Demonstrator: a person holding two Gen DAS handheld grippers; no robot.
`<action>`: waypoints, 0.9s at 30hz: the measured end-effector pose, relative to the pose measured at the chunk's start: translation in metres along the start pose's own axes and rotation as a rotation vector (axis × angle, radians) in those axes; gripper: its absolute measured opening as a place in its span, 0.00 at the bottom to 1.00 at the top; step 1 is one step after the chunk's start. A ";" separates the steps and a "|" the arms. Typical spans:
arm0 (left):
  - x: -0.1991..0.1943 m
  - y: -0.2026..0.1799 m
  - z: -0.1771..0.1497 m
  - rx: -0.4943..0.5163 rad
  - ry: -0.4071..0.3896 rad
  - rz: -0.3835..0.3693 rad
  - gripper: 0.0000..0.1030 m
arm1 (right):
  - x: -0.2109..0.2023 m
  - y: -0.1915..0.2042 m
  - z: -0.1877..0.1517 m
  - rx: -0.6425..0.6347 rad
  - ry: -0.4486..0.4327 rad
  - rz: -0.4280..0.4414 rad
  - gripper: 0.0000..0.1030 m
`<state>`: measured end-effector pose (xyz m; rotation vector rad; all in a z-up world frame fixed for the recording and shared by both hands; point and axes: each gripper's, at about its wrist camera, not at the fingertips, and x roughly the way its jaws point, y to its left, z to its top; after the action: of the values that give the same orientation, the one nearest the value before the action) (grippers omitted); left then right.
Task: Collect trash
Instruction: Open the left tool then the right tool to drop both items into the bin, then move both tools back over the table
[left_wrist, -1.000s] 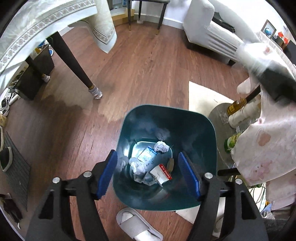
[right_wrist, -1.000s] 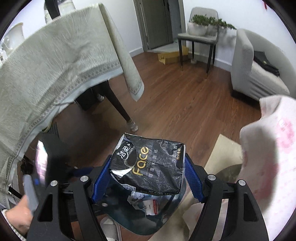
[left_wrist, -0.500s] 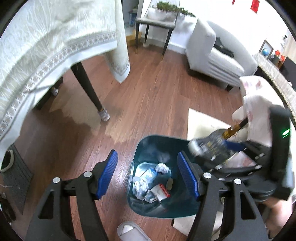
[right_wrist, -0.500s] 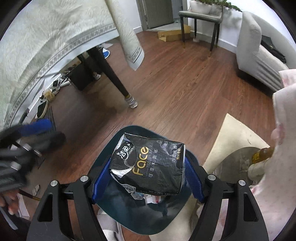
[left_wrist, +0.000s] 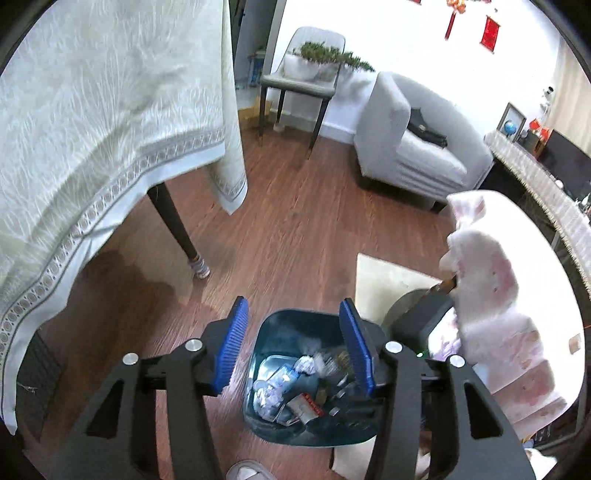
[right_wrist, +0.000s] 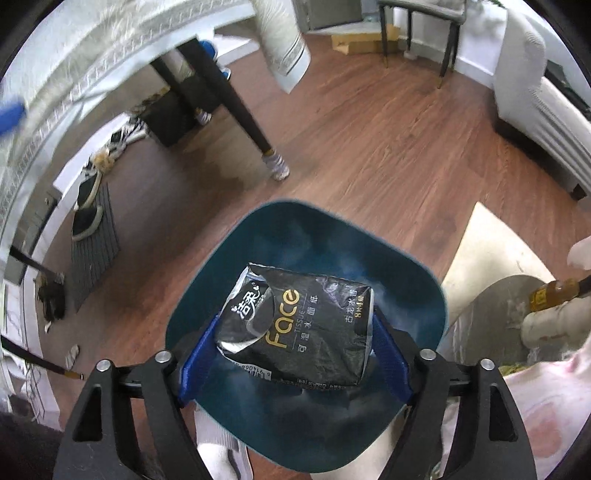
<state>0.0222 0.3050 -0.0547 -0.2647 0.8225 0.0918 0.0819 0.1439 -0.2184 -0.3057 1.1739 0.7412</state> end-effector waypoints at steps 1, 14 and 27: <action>-0.005 -0.001 0.002 0.000 -0.015 -0.002 0.52 | -0.001 0.001 -0.002 -0.006 -0.005 -0.009 0.85; -0.049 -0.024 0.023 0.031 -0.142 -0.037 0.52 | -0.074 0.011 0.008 -0.092 -0.138 0.058 0.87; -0.055 -0.066 0.033 0.054 -0.174 -0.091 0.54 | -0.207 -0.044 -0.005 -0.065 -0.316 0.028 0.78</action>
<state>0.0207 0.2519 0.0202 -0.2387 0.6379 0.0073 0.0689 0.0334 -0.0381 -0.2169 0.8581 0.8201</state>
